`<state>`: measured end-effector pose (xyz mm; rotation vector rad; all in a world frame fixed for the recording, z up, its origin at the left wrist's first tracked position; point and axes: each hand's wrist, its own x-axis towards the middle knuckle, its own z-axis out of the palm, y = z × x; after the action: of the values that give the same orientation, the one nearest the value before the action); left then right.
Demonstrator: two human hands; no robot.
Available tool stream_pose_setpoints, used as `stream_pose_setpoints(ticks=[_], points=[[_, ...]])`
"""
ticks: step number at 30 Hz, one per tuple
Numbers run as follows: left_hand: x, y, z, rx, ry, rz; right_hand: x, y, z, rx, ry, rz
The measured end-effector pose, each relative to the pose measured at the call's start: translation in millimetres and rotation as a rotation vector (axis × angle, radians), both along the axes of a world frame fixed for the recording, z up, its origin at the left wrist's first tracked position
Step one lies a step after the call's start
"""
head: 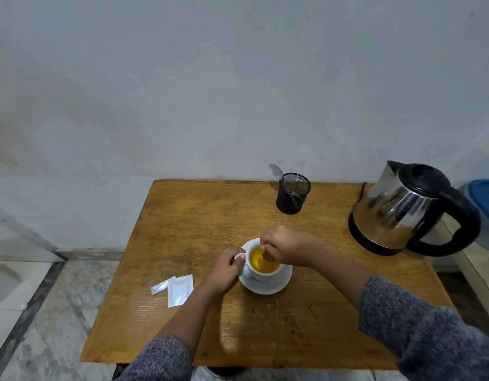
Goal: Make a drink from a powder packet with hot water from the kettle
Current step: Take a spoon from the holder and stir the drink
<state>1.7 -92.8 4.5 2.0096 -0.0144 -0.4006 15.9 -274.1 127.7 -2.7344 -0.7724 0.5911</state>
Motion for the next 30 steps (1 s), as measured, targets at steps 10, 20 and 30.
stream_pose_setpoints(ticks=[10, 20, 30], points=[[1, -1, 1, -0.013, 0.016, -0.007, -1, 10, -3, 0.217, 0.056, -0.136], [1, -2, 1, 0.003, 0.011, 0.001, 0, 0, 4, 0.059, 0.035, -0.092], [2, -1, 3, 0.001, 0.019, -0.002, 4, 11, -1, 0.227, 0.06, -0.222]])
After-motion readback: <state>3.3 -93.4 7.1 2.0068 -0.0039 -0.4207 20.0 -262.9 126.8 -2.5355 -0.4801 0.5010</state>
